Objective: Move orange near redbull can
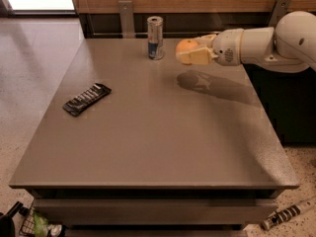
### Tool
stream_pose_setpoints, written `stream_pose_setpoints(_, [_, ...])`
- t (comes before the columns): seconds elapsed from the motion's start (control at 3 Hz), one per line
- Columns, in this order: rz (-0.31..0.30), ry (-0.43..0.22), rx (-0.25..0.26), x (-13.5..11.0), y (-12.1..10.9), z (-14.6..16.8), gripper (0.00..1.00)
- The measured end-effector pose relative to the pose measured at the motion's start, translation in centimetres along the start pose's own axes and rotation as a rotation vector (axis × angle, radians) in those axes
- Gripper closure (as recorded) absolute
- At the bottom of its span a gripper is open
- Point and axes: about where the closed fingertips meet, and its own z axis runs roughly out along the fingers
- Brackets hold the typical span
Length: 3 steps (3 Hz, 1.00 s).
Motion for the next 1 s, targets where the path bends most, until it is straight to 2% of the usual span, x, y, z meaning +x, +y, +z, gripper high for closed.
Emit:
stream_pose_setpoints(0.33, [0.079,0.000,0.088,1.4,-2.9,-1.2,1.00])
stream_pose_setpoints(0.67, [0.168,-0.006,0.168,3.2,-6.2,-0.5,1.00])
stream_pose_setpoints(1.0, [0.204,0.029,0.202,3.9,-7.4,1.3,1.00])
